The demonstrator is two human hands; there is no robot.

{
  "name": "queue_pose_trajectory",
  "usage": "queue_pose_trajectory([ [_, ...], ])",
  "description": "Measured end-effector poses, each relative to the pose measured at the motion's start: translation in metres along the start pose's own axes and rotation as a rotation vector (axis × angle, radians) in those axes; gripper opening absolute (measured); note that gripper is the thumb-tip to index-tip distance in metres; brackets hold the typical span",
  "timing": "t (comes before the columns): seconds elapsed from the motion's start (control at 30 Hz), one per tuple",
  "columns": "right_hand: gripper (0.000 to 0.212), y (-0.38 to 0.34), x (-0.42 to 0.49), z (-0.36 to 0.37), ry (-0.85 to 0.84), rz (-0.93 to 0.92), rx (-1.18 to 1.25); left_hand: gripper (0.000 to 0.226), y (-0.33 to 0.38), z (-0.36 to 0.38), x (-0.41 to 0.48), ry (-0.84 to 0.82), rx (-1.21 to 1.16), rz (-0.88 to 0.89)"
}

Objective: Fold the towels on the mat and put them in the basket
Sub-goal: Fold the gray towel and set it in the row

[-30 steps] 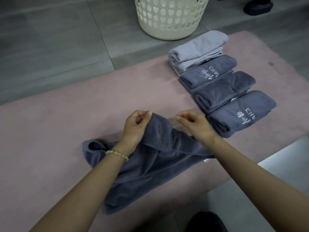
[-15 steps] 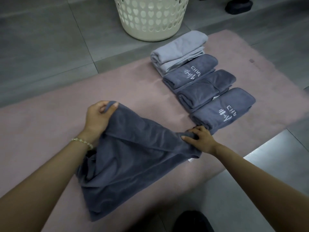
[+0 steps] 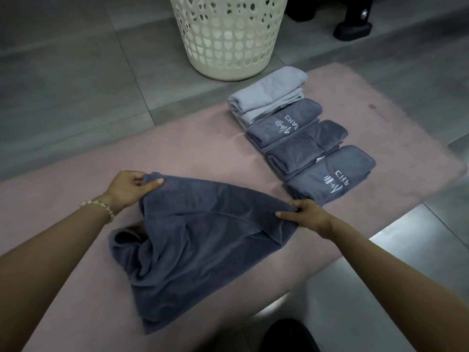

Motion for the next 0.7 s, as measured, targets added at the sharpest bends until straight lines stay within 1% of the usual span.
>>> queue_pose_trajectory([
  [0.07, 0.026, -0.033, -0.022, 0.000, -0.023, -0.067, -0.026, 0.039, 0.019, -0.022, -0.021, 0.032, -0.023, 0.010],
  [0.13, 0.017, -0.072, -0.048, -0.005, -0.004, -0.153, -0.019, 0.036, 0.046, -0.052, -0.049, 0.071, -0.062, 0.043],
  [0.2, 0.013, -0.115, -0.079, -0.009, 0.024, -0.245, -0.024, 0.042, 0.069, -0.091, -0.079, 0.159, -0.113, 0.104],
  [0.3, 0.024, -0.172, -0.122, -0.005, 0.048, -0.358, -0.076, 0.045, 0.106, -0.149, -0.137, 0.333, -0.175, 0.219],
  [0.37, 0.031, -0.204, -0.149, -0.001, 0.039, -0.409, -0.077, 0.037, 0.124, -0.183, -0.182, 0.422, -0.201, 0.263],
  [0.4, 0.030, -0.216, -0.163, -0.002, 0.041, -0.421, -0.057, 0.032, 0.128, -0.200, -0.205, 0.472, -0.220, 0.274],
  [0.47, 0.028, -0.236, -0.190, -0.008, 0.075, -0.442, -0.011, 0.030, 0.127, -0.231, -0.247, 0.560, -0.264, 0.295],
  [0.53, 0.032, -0.254, -0.214, -0.009, 0.084, -0.491, -0.042, 0.027, 0.122, -0.253, -0.281, 0.605, -0.297, 0.313],
  [0.63, 0.026, -0.280, -0.249, 0.009, 0.025, -0.581, -0.071, 0.023, 0.120, -0.266, -0.316, 0.630, -0.346, 0.348],
  [0.67, 0.028, -0.288, -0.260, 0.017, -0.007, -0.601, -0.059, 0.021, 0.120, -0.268, -0.324, 0.633, -0.366, 0.358],
  [0.7, 0.040, -0.295, -0.269, 0.024, -0.034, -0.625, -0.053, 0.020, 0.121, -0.269, -0.330, 0.621, -0.383, 0.364],
])
Point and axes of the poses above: each hand's wrist, its own x-axis towards the middle knuckle, its own z-axis out of the palm, y = z × x, the point moved 8 cm from there along x, towards the middle knuckle, and after that the axes turned 6 degrees about -y, right-handed, at the moved point
